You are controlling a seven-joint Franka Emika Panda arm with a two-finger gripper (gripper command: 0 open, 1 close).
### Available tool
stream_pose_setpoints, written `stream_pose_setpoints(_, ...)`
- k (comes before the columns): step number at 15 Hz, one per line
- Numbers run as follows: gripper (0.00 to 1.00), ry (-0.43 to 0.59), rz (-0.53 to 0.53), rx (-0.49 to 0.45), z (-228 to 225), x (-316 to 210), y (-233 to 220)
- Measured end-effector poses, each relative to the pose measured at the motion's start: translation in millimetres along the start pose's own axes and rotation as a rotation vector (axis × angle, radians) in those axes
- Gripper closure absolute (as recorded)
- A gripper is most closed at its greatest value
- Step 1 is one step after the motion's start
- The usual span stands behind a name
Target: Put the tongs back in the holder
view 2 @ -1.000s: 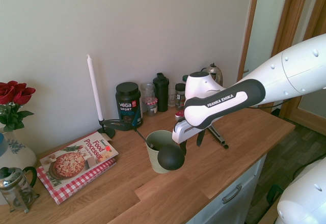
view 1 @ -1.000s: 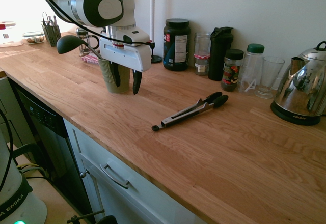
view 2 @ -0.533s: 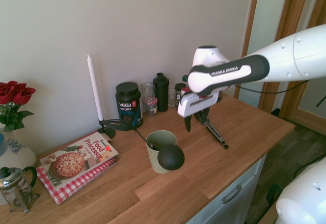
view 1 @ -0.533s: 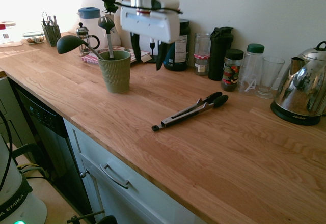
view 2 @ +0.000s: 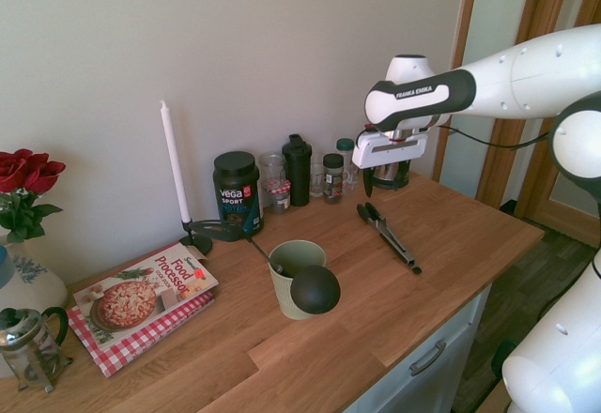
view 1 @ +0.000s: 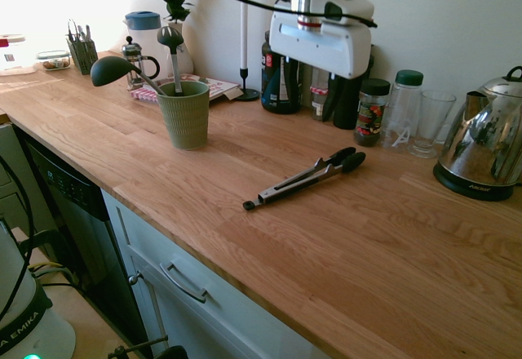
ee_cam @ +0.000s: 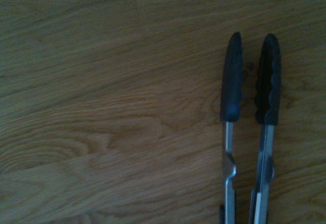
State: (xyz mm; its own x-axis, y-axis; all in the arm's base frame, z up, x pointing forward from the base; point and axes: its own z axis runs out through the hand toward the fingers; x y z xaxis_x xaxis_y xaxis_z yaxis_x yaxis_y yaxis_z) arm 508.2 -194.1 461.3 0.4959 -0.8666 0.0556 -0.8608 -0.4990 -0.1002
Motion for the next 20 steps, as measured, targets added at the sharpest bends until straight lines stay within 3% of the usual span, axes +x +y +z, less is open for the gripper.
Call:
stream_pose_setpoints(9,0.0,-0.039,-0.056,-0.017,88,15,-20)
stream_pose_setpoints(10,1.0,-0.04,-0.061,-0.02,94,15,-21)
stream_pose_setpoints(20,1.0,-0.044,-0.07,-0.029,113,15,-29)
